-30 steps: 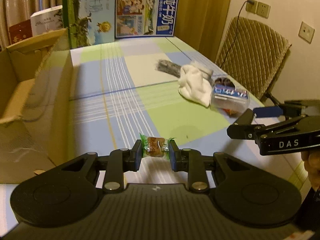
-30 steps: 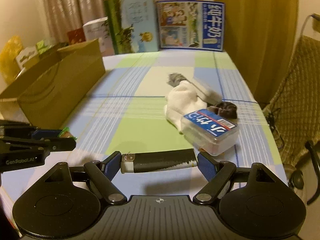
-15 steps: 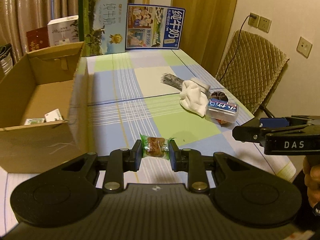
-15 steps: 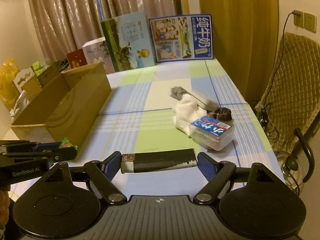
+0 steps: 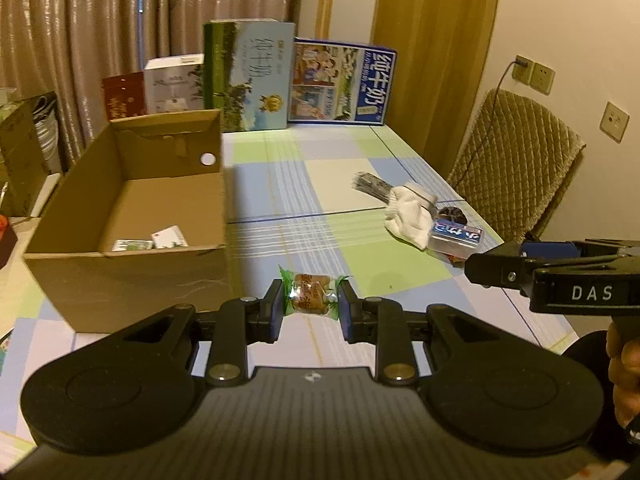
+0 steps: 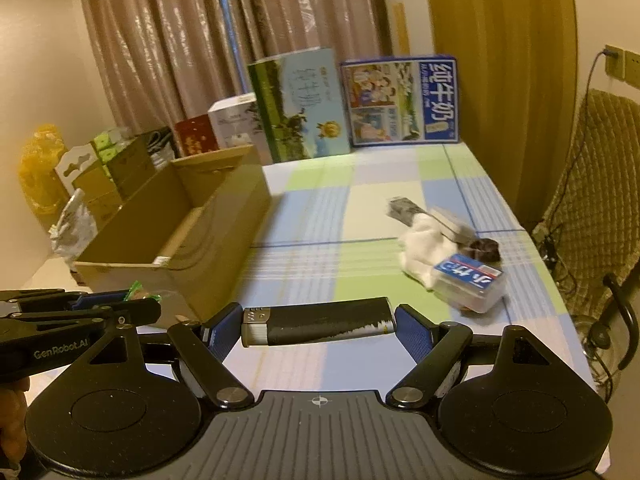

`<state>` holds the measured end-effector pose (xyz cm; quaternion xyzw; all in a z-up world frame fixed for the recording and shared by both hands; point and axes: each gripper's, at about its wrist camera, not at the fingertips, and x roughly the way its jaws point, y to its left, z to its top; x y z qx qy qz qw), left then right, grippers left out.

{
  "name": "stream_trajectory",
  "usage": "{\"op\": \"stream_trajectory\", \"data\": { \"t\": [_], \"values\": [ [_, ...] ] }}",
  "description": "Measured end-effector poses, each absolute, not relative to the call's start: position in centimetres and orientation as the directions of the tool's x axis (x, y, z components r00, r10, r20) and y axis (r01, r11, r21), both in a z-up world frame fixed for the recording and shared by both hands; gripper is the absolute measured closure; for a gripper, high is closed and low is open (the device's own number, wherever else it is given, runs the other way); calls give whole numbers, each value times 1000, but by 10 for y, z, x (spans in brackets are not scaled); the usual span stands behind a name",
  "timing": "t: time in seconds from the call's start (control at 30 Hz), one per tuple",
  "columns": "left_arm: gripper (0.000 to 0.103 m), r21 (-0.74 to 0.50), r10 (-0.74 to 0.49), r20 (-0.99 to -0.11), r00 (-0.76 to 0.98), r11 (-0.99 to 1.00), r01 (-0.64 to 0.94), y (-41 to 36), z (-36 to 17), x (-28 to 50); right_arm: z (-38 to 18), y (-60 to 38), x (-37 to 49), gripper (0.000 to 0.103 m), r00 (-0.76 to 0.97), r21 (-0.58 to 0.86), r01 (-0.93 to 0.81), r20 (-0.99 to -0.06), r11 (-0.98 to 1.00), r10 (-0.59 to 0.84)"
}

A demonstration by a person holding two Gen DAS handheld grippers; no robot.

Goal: Organize objects
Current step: 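Carry candy and lighter into the cardboard box and open both tools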

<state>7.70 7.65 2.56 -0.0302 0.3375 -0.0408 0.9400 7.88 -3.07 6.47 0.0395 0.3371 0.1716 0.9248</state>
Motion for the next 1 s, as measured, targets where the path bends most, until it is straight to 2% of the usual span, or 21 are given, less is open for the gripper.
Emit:
{"op": "stream_trajectory", "data": {
  "t": [1.0],
  "values": [
    [80, -73, 4, -608, 794, 995, -61, 154, 50, 49, 74, 36, 78, 24, 674, 153, -414, -612, 898, 415]
  ]
}}
